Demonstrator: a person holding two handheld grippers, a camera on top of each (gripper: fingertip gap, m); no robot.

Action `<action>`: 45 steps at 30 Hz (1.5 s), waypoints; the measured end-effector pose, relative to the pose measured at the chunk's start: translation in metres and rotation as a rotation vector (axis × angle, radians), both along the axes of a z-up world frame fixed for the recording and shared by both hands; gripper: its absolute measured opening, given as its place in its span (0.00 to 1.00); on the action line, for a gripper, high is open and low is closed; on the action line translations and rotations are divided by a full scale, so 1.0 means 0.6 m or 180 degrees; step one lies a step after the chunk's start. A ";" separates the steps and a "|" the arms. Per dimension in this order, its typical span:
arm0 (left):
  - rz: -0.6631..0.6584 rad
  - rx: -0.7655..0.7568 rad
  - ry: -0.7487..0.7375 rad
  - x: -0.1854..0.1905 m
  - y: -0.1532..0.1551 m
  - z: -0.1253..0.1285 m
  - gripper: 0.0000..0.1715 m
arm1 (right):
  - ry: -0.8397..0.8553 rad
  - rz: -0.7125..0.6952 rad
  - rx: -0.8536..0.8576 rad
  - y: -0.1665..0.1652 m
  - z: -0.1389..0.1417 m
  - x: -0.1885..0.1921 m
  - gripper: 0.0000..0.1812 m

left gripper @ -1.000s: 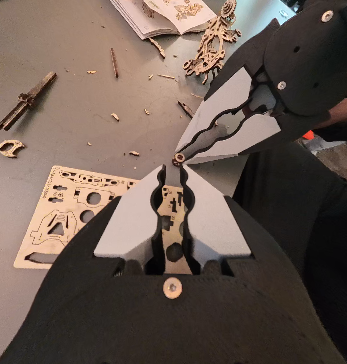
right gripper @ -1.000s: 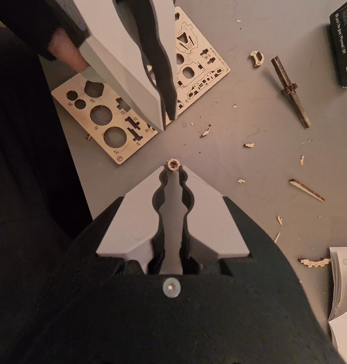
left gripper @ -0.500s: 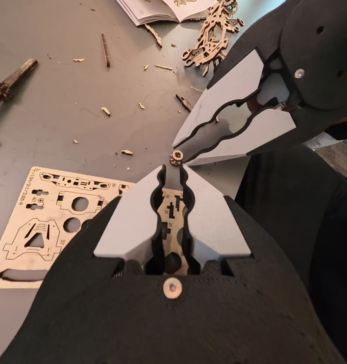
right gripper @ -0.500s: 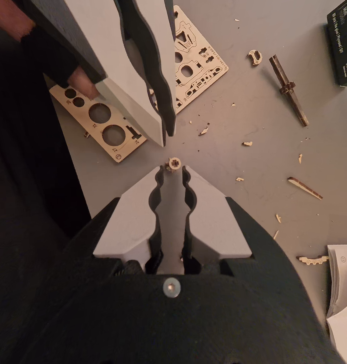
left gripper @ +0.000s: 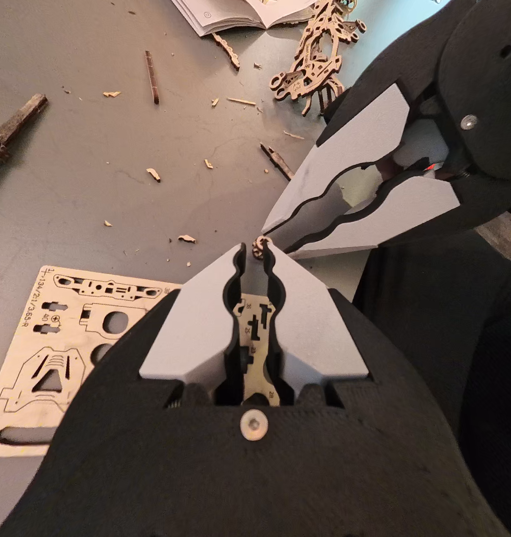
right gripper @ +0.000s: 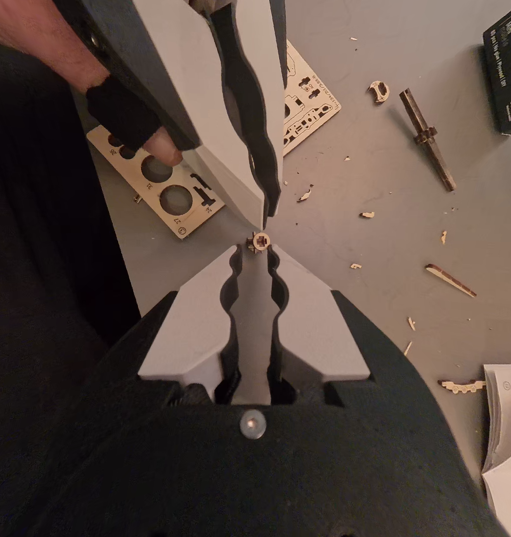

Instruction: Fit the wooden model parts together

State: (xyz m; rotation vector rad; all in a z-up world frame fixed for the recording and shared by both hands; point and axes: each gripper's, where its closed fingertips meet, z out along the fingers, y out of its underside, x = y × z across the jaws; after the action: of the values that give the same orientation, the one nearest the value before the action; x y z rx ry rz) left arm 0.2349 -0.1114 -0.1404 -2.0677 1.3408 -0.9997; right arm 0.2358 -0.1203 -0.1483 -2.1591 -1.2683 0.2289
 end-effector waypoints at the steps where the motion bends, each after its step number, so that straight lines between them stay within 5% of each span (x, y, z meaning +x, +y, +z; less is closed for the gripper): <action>1: 0.0003 0.0003 0.0059 -0.001 0.000 -0.005 0.05 | 0.0010 -0.0001 -0.0009 0.000 0.000 0.000 0.07; 45: 0.0109 -0.0127 0.0088 -0.016 0.024 -0.014 0.04 | 0.0007 -0.0119 -0.0116 0.002 -0.010 0.013 0.05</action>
State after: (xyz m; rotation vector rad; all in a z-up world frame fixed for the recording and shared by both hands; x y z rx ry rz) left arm 0.2253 -0.0971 -0.1487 -2.1341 1.3044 -0.9945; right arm 0.2437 -0.1192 -0.1545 -2.2107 -1.2303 0.2405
